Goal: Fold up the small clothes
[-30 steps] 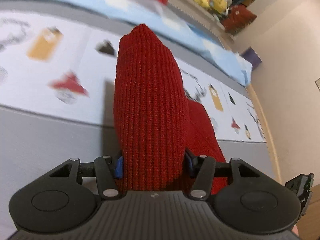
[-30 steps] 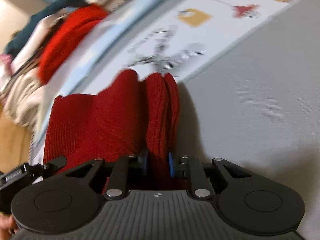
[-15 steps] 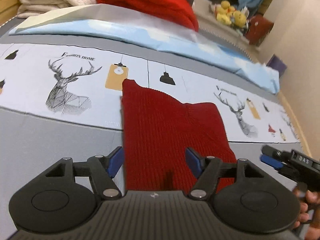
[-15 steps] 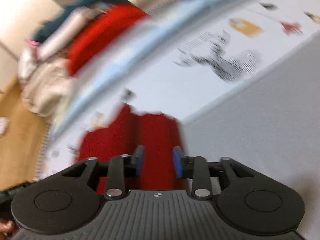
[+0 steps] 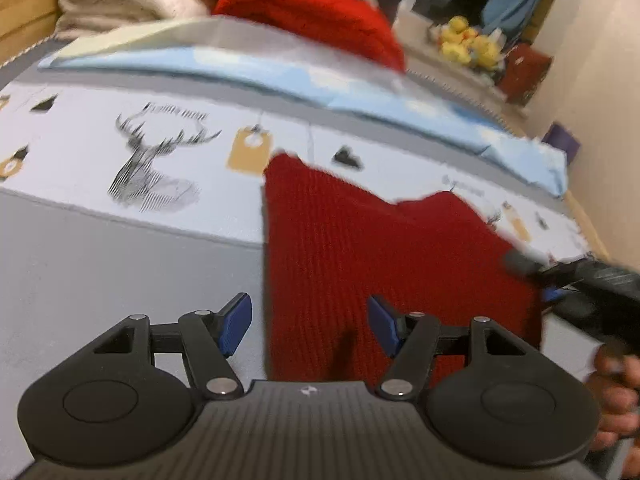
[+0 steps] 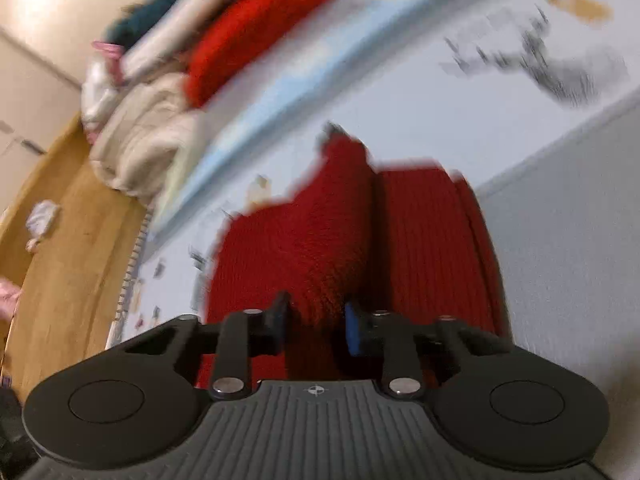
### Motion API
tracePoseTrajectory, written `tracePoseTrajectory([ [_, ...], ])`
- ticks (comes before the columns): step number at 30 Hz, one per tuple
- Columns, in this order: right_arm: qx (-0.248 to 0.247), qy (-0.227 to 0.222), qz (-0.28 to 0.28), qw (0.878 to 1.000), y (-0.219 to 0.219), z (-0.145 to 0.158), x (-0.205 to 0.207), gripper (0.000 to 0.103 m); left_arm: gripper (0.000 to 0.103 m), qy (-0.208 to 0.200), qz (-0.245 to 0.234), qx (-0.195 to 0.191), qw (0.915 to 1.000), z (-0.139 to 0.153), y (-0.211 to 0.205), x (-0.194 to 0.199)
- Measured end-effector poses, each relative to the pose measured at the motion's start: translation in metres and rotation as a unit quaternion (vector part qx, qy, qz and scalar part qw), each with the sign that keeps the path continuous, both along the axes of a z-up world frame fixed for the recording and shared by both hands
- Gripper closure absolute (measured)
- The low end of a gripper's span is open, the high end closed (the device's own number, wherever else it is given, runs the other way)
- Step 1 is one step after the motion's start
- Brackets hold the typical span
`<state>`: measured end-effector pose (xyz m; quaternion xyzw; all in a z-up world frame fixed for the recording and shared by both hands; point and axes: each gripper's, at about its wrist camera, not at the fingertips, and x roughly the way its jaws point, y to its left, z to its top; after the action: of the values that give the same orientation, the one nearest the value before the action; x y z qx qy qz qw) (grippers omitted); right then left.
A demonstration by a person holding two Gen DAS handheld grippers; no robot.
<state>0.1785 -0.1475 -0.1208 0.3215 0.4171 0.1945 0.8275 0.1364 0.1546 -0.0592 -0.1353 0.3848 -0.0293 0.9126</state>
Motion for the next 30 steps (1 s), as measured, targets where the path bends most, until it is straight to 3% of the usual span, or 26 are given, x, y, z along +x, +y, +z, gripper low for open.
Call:
tracePoseTrajectory([
  [3, 0.027, -0.118, 0.002, 0.993, -0.017, 0.047, -0.028, 0.079, 0.034, -0.025, -0.024, -0.021, 0.9992, 0.003, -0.008, 0.002],
  [4, 0.018, -0.135, -0.002, 0.991, -0.025, 0.055, -0.036, 0.079, 0.034, -0.026, -0.034, -0.022, 0.9988, 0.003, -0.014, 0.004],
  [6, -0.029, -0.082, -0.024, 0.996, -0.042, 0.045, -0.033, 0.079, 0.034, -0.017, -0.051, -0.007, 0.9985, -0.001, -0.028, 0.008],
  [8, -0.078, 0.026, -0.017, 0.996, -0.054, 0.011, -0.022, 0.079, 0.034, 0.005, -0.071, 0.016, 0.9973, -0.009, -0.043, 0.015],
  [10, -0.098, 0.068, -0.007, 0.993, -0.056, -0.007, -0.016, 0.079, 0.034, 0.048, -0.087, 0.054, 0.9936, -0.025, -0.057, 0.021],
  [13, -0.103, 0.048, -0.002, 0.993, -0.052, -0.005, -0.017, 0.078, 0.032, 0.103, -0.104, 0.091, 0.9851, -0.047, -0.066, 0.027],
  [16, -0.1, 0.067, -0.004, 0.993, -0.052, -0.006, -0.023, 0.075, 0.033, 0.073, -0.102, 0.091, 0.9879, -0.038, -0.064, 0.021],
  [19, -0.107, 0.047, -0.013, 0.993, -0.056, 0.009, -0.024, 0.069, 0.033, 0.059, -0.099, 0.079, 0.9902, -0.029, -0.059, 0.012],
  [23, -0.11, -0.001, 0.03, 0.994, -0.055, 0.027, -0.031, 0.055, 0.029, 0.124, -0.104, 0.102, 0.9815, -0.051, -0.059, 0.019],
  [25, -0.129, 0.02, 0.06, 0.99, -0.05, 0.018, -0.029, 0.055, 0.027, 0.148, -0.102, 0.098, 0.9788, -0.059, -0.056, 0.022],
  [28, -0.199, 0.075, 0.1, 0.972, -0.036, -0.008, -0.027, 0.056, 0.027, 0.141, -0.098, 0.091, 0.9809, -0.055, -0.053, 0.018],
  [30, -0.203, 0.072, 0.099, 0.971, -0.034, -0.009, -0.027, 0.059, 0.027, 0.135, -0.098, 0.099, 0.9811, -0.052, -0.054, 0.015],
])
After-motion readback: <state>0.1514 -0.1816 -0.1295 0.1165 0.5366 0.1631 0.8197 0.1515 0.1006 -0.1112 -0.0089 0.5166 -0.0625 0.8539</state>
